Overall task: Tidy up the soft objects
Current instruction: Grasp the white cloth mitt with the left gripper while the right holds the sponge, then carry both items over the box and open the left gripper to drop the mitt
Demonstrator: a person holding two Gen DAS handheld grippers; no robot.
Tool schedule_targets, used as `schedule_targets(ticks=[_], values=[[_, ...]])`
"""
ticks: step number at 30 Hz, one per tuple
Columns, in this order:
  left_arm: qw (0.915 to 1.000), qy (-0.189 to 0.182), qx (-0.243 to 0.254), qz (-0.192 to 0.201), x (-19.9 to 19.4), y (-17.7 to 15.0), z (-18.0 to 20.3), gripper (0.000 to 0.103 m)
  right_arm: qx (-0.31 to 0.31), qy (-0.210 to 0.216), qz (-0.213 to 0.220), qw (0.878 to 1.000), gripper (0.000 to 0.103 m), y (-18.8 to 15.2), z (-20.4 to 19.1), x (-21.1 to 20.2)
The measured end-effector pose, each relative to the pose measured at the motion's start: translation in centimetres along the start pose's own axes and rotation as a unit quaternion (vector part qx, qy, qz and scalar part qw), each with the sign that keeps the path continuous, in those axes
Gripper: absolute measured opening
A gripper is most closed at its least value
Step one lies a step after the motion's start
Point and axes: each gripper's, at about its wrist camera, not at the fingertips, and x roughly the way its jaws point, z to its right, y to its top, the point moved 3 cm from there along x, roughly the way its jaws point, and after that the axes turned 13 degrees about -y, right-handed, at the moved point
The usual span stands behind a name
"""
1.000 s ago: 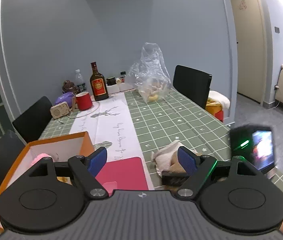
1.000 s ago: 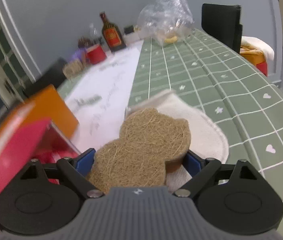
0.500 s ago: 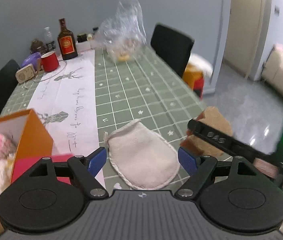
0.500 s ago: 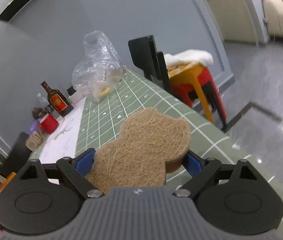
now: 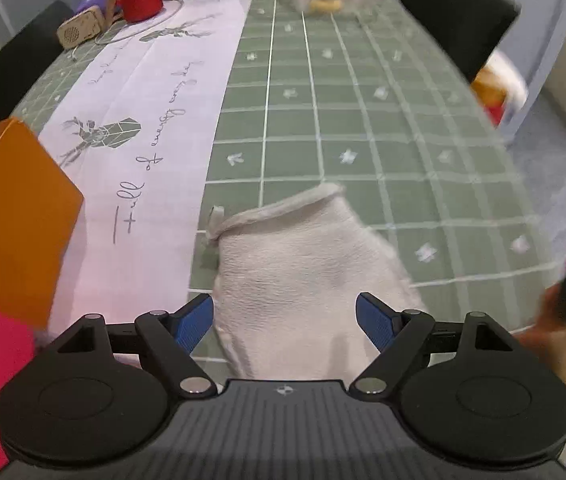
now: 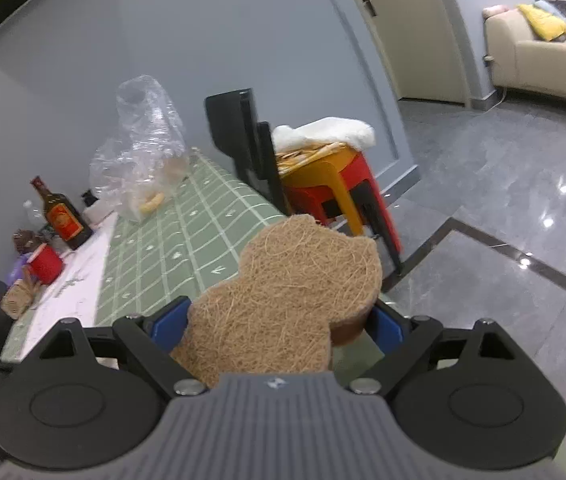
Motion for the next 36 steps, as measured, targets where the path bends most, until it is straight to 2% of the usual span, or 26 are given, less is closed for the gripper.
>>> schedule_targets(ticks=[3,4,7,9,13,15,18,19,20,21,22,23,25,28,29,33,36], values=[[0.9994,-0.006,-0.026,-0.021,1.8,-0.3,-0.4,0.095,-0.022,-0.007,0.006,1.000,0.090,-0.3,-0.4,0.0],[0.9990,-0.012,-0.039,-0.019,2.1,-0.1,-0.6,0.101,-0.023,-0.005,0.004,1.000,0.090,-0.3,-0.5,0.1],[0.9984,-0.010,-0.055,-0.009,2.9,0.5,-1.0,0.103,-0.017,0.004,-0.006,1.000,0.090,-0.4,-0.3,0.2],[0.9986,-0.005,-0.052,-0.001,3.2,0.6,-0.9,0.103,-0.015,0.006,-0.009,1.000,0.090,-0.5,-0.3,0.2],[0.9992,0.005,0.002,0.038,3.3,0.4,0.5,0.103,-0.014,0.015,-0.013,1.000,0.090,-0.5,-0.5,0.1],[0.9989,0.007,0.007,0.046,3.4,0.4,0.8,0.103,-0.017,0.015,-0.010,1.000,0.090,-0.5,-0.6,-0.1],[0.9991,-0.025,-0.010,0.032,3.2,0.7,0.3,0.103,-0.016,0.015,-0.009,1.000,0.090,-0.6,-0.5,-0.1],[0.9992,-0.031,-0.009,0.025,2.9,0.8,0.3,0.093,-0.015,0.016,-0.011,1.000,0.090,-0.7,-0.5,0.0],[0.9992,-0.032,0.006,0.022,2.7,0.8,0.7,0.075,-0.014,0.016,-0.015,1.000,0.090,-0.7,-0.5,0.1],[0.9986,-0.035,0.032,0.021,2.4,0.8,1.2,0.061,-0.013,0.017,-0.018,1.000,0.090,-0.6,-0.4,0.2],[0.9974,-0.038,0.057,0.019,2.0,0.6,1.8,0.031,-0.011,0.022,-0.020,1.000,0.090,-0.6,-0.4,0.2],[0.9958,-0.037,0.082,0.015,2.0,0.2,2.6,0.020,-0.010,0.025,-0.020,0.999,0.090,-0.5,-0.4,0.2],[0.9920,-0.015,0.125,0.017,1.9,-0.5,3.9,0.013,-0.010,0.028,-0.020,0.999,0.090,-0.5,-0.3,0.1],[0.9882,0.005,0.151,0.027,1.9,-1.2,4.9,0.012,-0.008,0.031,-0.027,0.999,0.090,-0.6,-0.2,0.5],[0.9879,0.007,0.152,0.028,1.9,-1.3,5.0,0.011,-0.006,0.031,-0.031,0.999,0.090,-0.6,-0.2,0.7],[0.9943,-0.013,0.104,0.020,1.3,-0.9,4.2,0.010,0.002,0.032,-0.038,0.999,0.090,-0.6,0.0,1.2],[0.9939,-0.021,0.103,0.031,0.2,-0.8,3.7,0.010,0.007,0.037,-0.037,0.999,0.090,-0.4,0.1,1.1]])
